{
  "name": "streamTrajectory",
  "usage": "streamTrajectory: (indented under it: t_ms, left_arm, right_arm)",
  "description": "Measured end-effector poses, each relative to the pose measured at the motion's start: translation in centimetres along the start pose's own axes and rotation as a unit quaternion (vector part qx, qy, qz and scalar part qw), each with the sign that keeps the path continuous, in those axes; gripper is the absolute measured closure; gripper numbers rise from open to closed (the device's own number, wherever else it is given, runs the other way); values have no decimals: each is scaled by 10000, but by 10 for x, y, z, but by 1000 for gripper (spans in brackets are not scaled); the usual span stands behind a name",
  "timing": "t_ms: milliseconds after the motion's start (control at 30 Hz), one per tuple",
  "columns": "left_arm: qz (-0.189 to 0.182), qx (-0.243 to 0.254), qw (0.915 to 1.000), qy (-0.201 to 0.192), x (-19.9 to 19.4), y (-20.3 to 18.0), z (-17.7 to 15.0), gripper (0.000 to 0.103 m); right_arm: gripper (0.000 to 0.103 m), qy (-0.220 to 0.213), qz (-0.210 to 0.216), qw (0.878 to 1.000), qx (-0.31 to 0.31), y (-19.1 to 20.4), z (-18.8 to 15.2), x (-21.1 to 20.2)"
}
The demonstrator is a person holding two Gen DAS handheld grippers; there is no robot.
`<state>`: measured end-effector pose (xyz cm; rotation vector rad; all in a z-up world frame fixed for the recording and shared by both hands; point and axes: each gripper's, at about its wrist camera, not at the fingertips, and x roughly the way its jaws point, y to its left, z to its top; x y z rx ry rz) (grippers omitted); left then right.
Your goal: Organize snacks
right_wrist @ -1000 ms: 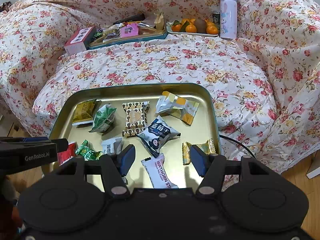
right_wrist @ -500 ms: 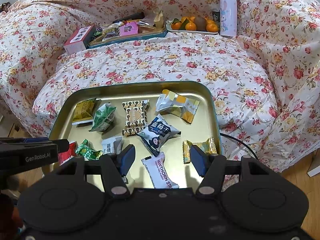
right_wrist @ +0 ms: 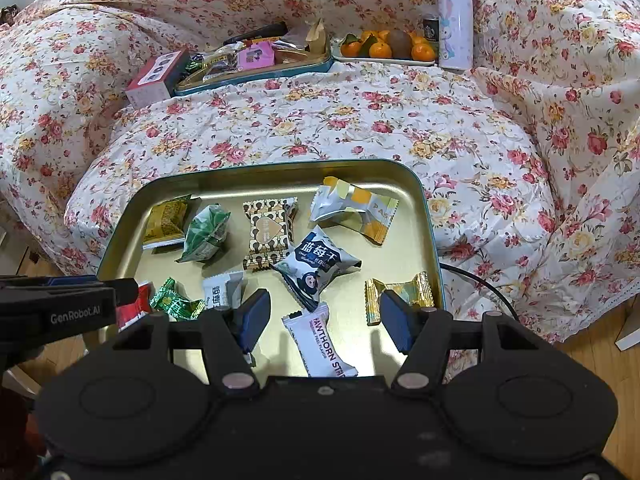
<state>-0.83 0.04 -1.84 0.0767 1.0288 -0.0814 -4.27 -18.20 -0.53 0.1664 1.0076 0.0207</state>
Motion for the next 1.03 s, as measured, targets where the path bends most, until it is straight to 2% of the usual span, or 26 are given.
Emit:
streamTrajectory:
  t_ms: [1033]
  left_arm:
    - [18, -1, 10000, 41, 1, 1, -2, 55]
  right_arm:
    - [39, 48, 23, 10000, -1, 3, -1, 1]
